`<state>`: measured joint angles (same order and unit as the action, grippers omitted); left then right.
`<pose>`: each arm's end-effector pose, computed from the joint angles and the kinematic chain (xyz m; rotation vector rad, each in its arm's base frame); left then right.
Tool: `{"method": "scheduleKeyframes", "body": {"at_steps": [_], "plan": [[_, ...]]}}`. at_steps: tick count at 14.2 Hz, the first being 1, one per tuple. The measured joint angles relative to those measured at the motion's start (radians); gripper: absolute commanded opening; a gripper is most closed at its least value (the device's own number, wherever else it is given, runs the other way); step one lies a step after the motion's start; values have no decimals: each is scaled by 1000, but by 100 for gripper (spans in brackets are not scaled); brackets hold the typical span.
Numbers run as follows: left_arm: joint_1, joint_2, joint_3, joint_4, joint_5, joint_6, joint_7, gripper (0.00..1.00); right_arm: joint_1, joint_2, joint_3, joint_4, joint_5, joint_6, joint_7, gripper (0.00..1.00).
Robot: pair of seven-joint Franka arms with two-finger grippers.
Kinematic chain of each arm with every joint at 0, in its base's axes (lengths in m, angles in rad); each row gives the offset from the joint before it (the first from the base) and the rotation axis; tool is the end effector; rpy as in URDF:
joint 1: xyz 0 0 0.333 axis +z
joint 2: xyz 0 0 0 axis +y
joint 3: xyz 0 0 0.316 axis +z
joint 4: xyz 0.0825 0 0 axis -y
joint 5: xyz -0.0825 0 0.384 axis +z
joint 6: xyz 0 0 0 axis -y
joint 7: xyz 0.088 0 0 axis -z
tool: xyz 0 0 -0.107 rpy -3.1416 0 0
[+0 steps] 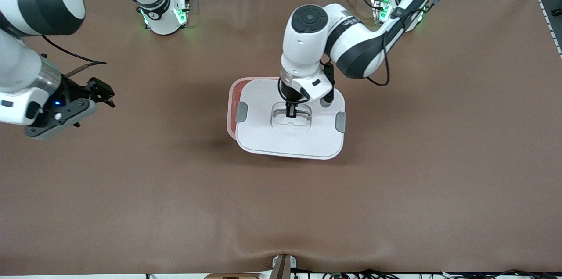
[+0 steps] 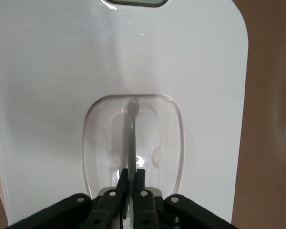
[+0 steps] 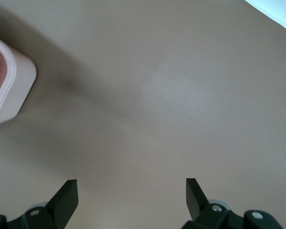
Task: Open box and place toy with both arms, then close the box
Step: 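Lower the lid onto the tub with the left gripper and press it down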
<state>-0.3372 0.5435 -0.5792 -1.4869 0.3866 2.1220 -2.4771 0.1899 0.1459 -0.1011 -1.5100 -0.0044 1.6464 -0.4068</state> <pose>0.5004 -0.5039 0.4140 2.1772 1.9894 0.0628 0.6013 0.0573 0.5758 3.0281 0.7683 -0.0182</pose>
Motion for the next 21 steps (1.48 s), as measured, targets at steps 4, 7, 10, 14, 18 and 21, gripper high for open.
{"method": "scheduleKeyframes", "body": {"at_steps": [4, 7, 10, 14, 18, 21], "plan": [[-47, 32, 1, 0, 38, 16, -62, 0, -26, -41, 0, 1, 16, -66, 233, 100], [-60, 33, 2, 1, 45, 16, -82, 0, -79, -48, 0, 1, 21, -66, 261, 100], [-68, 38, 2, -1, 68, 16, -82, 0, -127, -60, -1, 1, 29, -66, 292, 100], [-78, 44, 3, -7, 73, 16, -124, 0, -135, -73, 1, 1, 29, -73, 372, 100], [-80, 44, 4, -13, 75, 14, -122, 0, -162, -73, -1, -2, 29, -77, 375, 100], [-82, 45, 5, -16, 75, 14, -121, 0, -163, -73, 2, -4, 29, -89, 375, 100]]}}
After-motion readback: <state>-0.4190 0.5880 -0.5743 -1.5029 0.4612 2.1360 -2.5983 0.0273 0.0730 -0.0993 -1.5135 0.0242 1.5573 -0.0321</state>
